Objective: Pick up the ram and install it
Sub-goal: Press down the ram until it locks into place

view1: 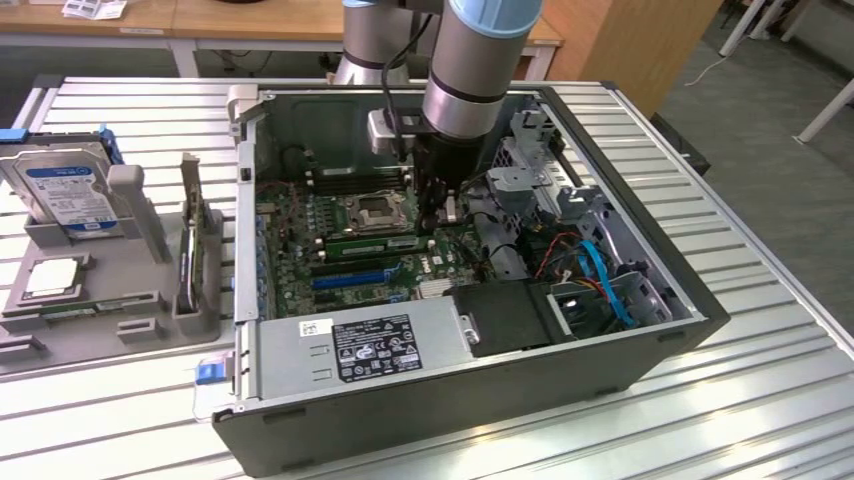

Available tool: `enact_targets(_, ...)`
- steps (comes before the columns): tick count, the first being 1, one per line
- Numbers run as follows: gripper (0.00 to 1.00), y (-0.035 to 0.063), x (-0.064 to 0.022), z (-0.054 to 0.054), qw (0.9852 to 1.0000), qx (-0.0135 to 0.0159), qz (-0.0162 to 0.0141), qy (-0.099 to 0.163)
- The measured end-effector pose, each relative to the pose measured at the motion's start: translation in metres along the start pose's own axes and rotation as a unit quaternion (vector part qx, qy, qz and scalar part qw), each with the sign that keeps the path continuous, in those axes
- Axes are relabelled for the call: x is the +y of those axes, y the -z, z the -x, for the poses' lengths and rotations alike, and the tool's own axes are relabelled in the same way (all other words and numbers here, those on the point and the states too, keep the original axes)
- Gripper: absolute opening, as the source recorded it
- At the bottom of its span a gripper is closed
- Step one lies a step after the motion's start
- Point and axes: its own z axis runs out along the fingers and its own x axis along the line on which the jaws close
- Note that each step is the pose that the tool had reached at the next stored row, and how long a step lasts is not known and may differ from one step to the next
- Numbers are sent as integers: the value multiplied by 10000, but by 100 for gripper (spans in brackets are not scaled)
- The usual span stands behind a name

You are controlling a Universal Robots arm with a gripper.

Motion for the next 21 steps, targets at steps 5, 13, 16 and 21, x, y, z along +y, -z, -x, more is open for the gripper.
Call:
enact_targets(5,10,-11,0,0,10000,0,0,0)
enact_targets(13,10,-23,-1,-1,10000,-1,0,0)
enact_targets(16,10,-24,-1,-1,10000,0,0,0)
enact_targets(21,10,-31,-1,-1,10000,-1,0,0)
